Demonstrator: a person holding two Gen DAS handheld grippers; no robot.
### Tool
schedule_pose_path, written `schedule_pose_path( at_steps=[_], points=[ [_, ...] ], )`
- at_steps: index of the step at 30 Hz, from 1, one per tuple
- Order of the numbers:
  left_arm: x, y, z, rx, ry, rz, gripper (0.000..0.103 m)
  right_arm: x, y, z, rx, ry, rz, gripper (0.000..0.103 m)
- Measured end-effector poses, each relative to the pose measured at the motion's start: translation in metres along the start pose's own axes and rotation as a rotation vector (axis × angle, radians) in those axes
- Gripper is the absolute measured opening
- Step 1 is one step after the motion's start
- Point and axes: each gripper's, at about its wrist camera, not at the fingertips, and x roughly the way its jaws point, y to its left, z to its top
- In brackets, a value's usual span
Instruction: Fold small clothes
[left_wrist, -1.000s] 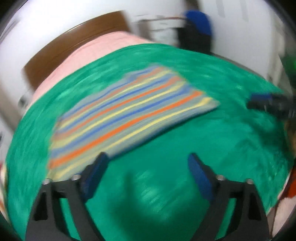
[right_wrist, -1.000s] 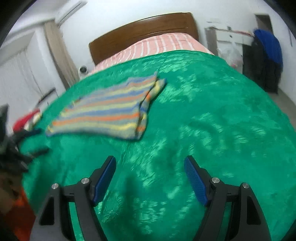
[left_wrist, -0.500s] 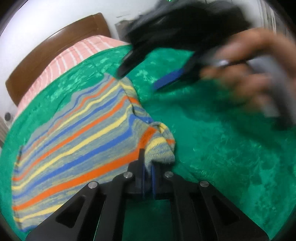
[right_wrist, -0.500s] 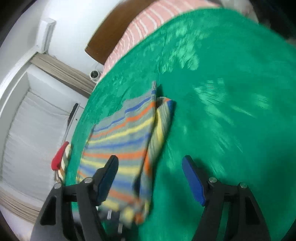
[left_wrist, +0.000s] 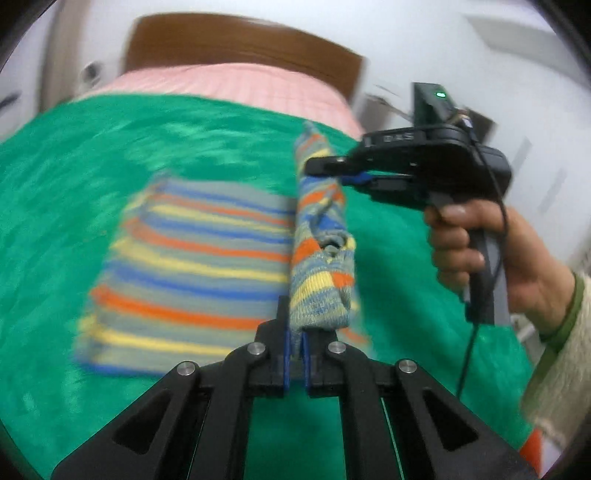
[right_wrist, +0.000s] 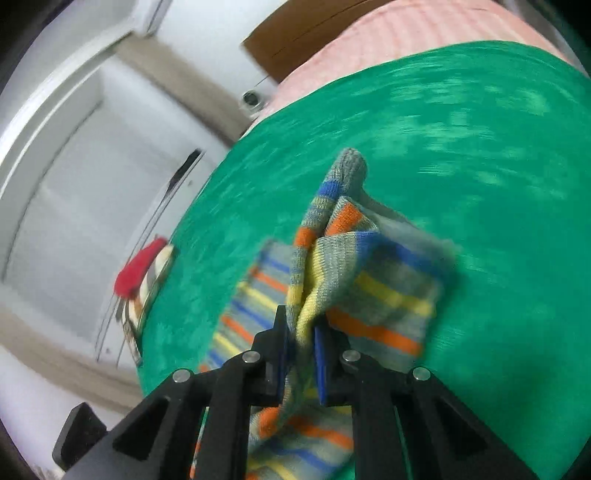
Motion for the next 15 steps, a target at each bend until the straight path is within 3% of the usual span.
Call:
schedule_pose_path(
  at_steps=[3, 7, 10, 11, 12, 14, 15],
  points=[
    [-0.003, 0.05, 0.0, -0.091, 0.014, 0.055, 0.003, 0.054, 0.039, 0.006, -0.028, 0.04, 0.013, 0.013],
    [0.013, 0.093, 0.008, -0.152, 0.043, 0.136, 0.005, 0.122, 0.073, 0.002, -0.064, 0.083, -0.048, 0.013],
    [0.011, 0.109, 0.003, -0.174, 0.061, 0.181, 0.02, 0.15, 0.079, -0.002, 0.006, 0.05, -0.015, 0.026],
    [0.006, 0.113, 0.003, -0.187, 0.052, 0.162, 0.03, 0.151, 0.078, -0.005, 0.058, 0.03, 0.038, 0.038],
    [0.0, 0.115, 0.002, -0.19, 0.041, 0.165, 0.046, 0.147, 0.076, -0.007, 0.092, 0.011, 0.067, 0.042],
    [-0.017, 0.114, -0.002, -0.169, -0.017, 0.172, 0.063, 0.122, 0.072, -0.013, 0.111, -0.034, 0.104, 0.043],
    [-0.023, 0.112, -0.002, -0.153, -0.044, 0.158, 0.066, 0.111, 0.074, -0.015, 0.092, -0.042, 0.092, 0.043]
  ],
)
